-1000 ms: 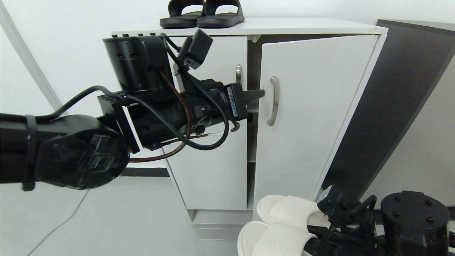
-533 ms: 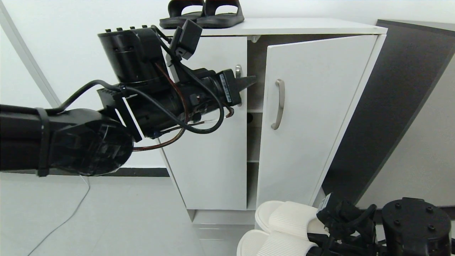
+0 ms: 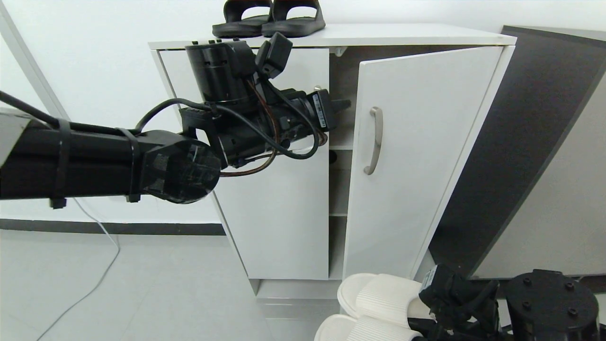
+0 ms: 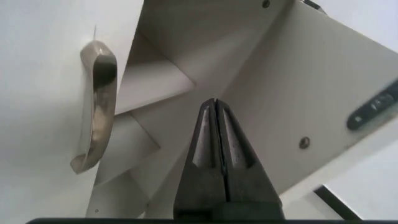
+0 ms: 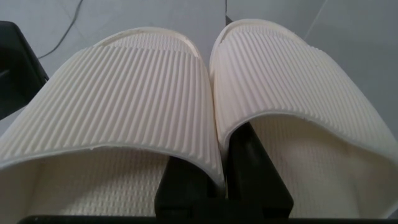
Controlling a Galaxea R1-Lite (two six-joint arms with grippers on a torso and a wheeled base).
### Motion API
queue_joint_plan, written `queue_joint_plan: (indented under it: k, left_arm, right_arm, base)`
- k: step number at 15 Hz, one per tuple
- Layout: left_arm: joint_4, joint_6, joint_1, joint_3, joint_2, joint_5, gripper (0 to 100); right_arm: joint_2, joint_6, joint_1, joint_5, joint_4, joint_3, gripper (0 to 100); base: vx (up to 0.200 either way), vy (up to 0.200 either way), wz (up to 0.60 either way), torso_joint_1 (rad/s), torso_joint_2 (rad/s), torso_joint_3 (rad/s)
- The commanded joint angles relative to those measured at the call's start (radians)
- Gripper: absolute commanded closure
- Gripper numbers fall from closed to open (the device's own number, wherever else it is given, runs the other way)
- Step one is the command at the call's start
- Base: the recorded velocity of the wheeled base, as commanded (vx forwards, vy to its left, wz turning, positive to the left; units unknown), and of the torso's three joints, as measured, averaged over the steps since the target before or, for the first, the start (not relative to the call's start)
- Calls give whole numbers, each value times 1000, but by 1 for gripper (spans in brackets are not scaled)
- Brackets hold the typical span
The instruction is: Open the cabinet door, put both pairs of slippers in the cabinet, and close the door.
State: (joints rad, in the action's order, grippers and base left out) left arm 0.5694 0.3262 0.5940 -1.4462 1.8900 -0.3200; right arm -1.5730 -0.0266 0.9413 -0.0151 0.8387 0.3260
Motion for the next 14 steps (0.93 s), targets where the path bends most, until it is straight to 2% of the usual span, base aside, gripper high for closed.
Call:
queue_joint_plan:
  k: [1, 2, 6, 10, 12, 14]
  left_arm:
    - [0, 1, 1, -5, 15, -1, 100]
    - [1, 1, 1, -2, 15, -2, 100]
    - [0, 1, 21, 6, 6, -1, 100]
    - [20, 1, 99, 98, -48, -7, 100]
    - [38, -1, 141, 107, -52, -8, 100]
    - [70, -1, 153, 121, -54, -4, 100]
  right_arm:
    - [-7, -1, 11, 0, 0, -5, 100]
    - [-9, -1, 16, 0, 0, -10, 100]
    - [-18, -1, 21, 1, 2, -15, 100]
    - [-18, -1, 33, 0, 2, -25, 100]
    - [-19, -1, 34, -2, 2, -28, 100]
    - [-24, -9, 33, 1, 6, -15, 100]
  base:
    - [0, 0, 0, 0, 0, 0]
    - [0, 0, 0, 0, 0, 0]
    - [-200, 0, 0, 2, 2, 2]
    - [-200, 0, 0, 2, 4, 1]
    - [-200, 0, 0, 5, 7, 2]
    - [-200, 0, 0, -2, -2, 5]
